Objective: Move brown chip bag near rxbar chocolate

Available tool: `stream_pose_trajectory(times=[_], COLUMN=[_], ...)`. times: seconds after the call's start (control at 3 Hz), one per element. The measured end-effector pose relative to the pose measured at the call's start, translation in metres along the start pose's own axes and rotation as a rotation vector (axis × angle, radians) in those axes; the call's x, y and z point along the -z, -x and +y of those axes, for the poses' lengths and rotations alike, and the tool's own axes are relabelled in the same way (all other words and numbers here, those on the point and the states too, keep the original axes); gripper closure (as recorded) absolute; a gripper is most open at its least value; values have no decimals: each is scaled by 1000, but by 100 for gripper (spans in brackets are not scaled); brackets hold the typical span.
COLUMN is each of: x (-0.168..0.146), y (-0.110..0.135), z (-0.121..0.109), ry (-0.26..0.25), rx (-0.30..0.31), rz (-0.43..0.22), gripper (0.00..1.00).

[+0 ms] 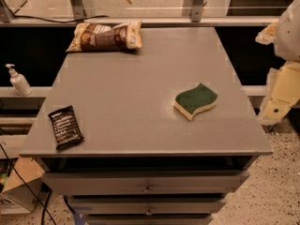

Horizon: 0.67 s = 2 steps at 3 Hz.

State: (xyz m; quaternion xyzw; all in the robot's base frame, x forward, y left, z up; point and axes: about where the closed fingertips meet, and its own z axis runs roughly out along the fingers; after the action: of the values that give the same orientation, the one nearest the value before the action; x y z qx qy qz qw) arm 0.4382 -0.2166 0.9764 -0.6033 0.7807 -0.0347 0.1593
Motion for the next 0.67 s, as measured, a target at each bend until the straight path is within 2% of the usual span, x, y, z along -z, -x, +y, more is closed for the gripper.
stream_pose_trajectory(times=[0.33, 0.67], x=[1, -14], y=[2, 24], z=[-1, -12], ry=[-3, 5], rx=[4, 66], rz=[-8, -38], gripper=[0, 0])
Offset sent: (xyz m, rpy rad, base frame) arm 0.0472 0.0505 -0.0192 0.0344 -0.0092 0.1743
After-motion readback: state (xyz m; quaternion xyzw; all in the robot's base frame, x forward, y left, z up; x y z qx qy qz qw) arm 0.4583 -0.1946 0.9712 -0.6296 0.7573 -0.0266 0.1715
